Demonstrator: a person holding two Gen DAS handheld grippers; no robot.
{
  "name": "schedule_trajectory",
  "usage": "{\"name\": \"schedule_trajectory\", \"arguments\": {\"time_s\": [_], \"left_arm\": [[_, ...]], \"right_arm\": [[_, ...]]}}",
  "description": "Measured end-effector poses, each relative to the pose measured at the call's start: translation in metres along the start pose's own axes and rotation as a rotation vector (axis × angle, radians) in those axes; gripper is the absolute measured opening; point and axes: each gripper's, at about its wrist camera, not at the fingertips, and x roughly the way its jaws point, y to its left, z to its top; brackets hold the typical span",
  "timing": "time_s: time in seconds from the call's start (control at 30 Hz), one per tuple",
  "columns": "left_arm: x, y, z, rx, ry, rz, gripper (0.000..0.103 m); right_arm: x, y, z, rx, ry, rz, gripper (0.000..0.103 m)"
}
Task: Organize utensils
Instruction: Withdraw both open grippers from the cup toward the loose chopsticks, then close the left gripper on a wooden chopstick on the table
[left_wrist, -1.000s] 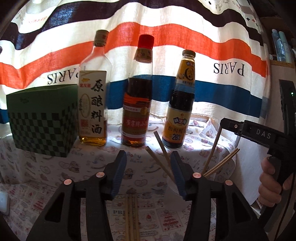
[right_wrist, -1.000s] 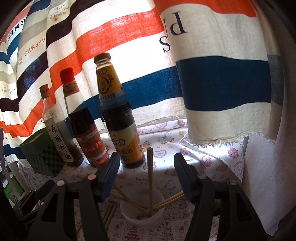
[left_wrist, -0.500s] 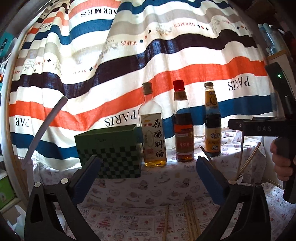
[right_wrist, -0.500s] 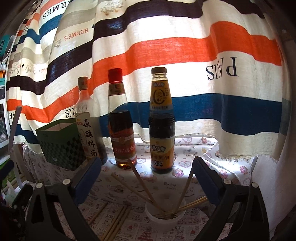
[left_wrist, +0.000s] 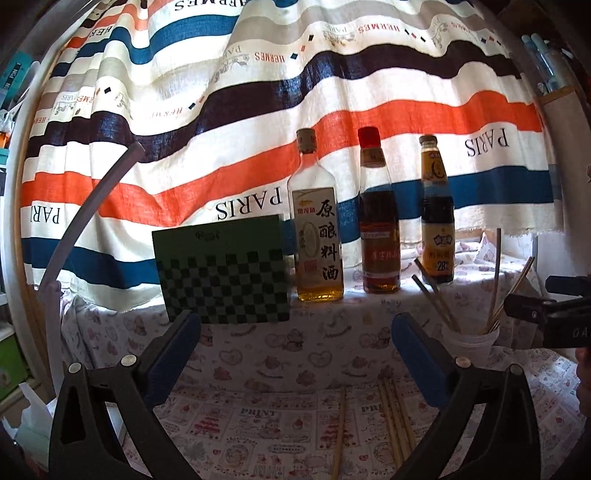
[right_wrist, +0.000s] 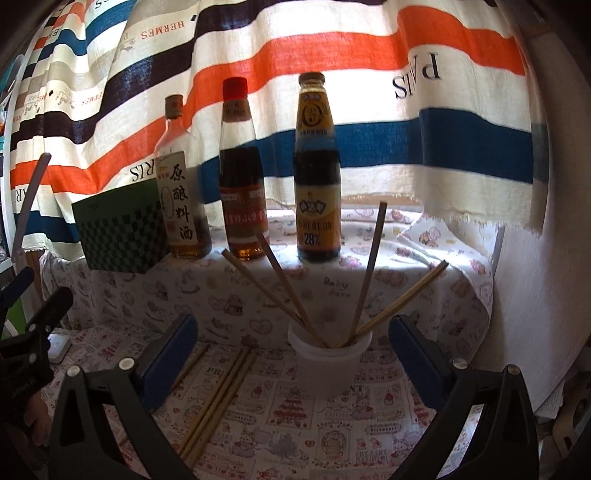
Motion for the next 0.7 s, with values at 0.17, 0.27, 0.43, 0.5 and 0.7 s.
{"name": "schedule_trajectory", "arguments": {"time_s": [0.17, 0.27, 0.43, 0.5, 0.7], "left_arm": [[0.037, 0.000, -0.017, -0.004, 0.188, -0.025, 0.102], [0.057, 0.003, -0.031, -0.035, 0.296, 0.033, 0.102], [0.076, 0.014, -0.049, -0.063, 0.368, 0.062, 0.102], [0.083, 0.018, -0.055, -0.083, 0.400, 0.051, 0.102], [0.107, 0.029, -0.072, -0.156, 0.487, -0.011, 0.102]], "right_arm": [[0.044, -0.015, -0.024, 0.048, 0.174, -0.034, 0.103], [0.053, -0.022, -0.030, 0.076, 0.227, -0.027, 0.103], [0.063, -0.025, -0.038, 0.110, 0.276, -0.036, 0.103], [0.068, -0.024, -0.041, 0.106, 0.294, -0.047, 0.103], [0.078, -0.021, -0.048, 0.096, 0.335, -0.050, 0.103]]}}
